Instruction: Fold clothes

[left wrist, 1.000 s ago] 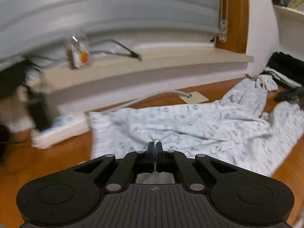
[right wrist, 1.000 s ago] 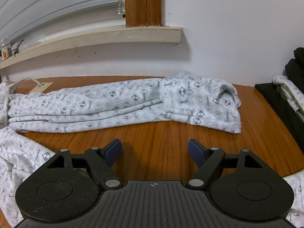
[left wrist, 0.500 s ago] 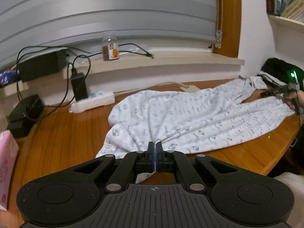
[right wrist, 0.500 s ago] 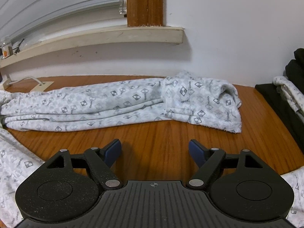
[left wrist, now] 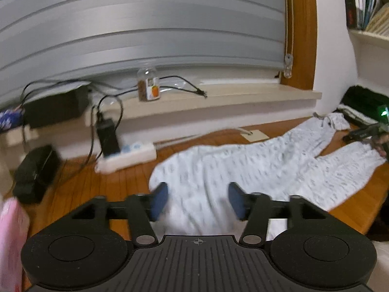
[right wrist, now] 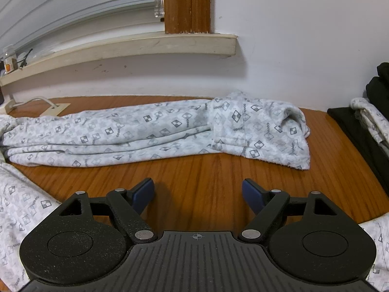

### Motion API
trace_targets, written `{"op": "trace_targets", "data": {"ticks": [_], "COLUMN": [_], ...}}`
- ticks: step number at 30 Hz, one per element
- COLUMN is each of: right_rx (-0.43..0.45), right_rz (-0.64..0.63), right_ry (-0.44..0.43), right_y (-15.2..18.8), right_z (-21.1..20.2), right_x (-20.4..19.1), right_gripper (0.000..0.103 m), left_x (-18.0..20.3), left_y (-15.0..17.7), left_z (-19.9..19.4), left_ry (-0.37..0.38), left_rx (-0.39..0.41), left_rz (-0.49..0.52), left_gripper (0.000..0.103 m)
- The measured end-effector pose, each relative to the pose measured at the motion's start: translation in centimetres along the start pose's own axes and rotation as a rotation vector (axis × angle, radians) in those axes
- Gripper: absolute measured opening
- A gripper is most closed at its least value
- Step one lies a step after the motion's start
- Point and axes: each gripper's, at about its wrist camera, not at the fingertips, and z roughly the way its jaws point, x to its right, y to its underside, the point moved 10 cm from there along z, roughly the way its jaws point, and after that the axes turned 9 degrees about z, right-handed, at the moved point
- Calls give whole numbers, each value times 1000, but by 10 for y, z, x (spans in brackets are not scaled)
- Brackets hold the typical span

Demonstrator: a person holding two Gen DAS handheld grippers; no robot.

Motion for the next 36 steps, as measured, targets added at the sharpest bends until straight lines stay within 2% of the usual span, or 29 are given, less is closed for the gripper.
{"op": "trace_targets", "data": {"ticks": [3, 9, 12, 14, 15, 17, 18, 19, 20, 21, 24, 27, 29, 31, 33, 35, 36], "right_rx": [-1, -2, -3, -4, -4, -4, -4, -4, -4, -1, 7, 27, 37, 38, 38, 39, 37], "right_rz": [0, 2, 1, 1, 1, 2, 3, 3, 3, 4, 6, 5, 10, 17, 21, 23, 22], "right_ry": [-1, -2, -4, -6, -7, -9, -9, -10, -11, -9, 1, 2, 1, -1, -2, 0, 1], "right_y": [0, 0, 0, 0, 1, 1, 1, 1, 1, 0, 0, -2, -3, -3, -4, -4, -4], "right_z": [0, 0, 0, 0, 0, -1, -1, -1, -1, -1, -1, -4, -6, -6, -7, -7, -6], "right_x": [0, -1, -2, -2, -2, -2, -1, -1, -1, -1, 1, 3, 5, 6, 8, 9, 9], "right_gripper": [80, 81, 82, 82, 82, 82, 82, 83, 83, 83, 83, 83, 83, 83, 83, 83, 83], "left_x": [-13, -39, -41, -35, -30, -20, -15, -11, -8, -7, -13, -43, -60, -63, -62, -57, -54], "left_y": [-11, -12, -12, -15, -14, -12, -12, -11, -12, -13, -29, -60, -71, -70, -63, -54, -51], "left_z": [37, 123, 148, 160, 165, 171, 172, 171, 168, 164, 137, 87, 65, 62, 67, 75, 78], "left_ry": [3, 3, 34, 52, 60, 73, 81, 95, 108, 106, 2, -136, -166, -161, -193, -196, -188], "left_rx": [-36, -197, -239, -260, -274, -301, -305, -305, -302, -294, -215, -54, 4, -16, -58, -86, -88], "left_rz": [-14, -39, -63, -28, -5, 44, 61, 67, 60, 63, 106, 46, -4, -2, 37, 47, 42], "left_gripper": [65, 65, 65, 64, 60, 46, 34, 5, 3, 3, 3, 3, 3, 6, 7, 18, 29]}}
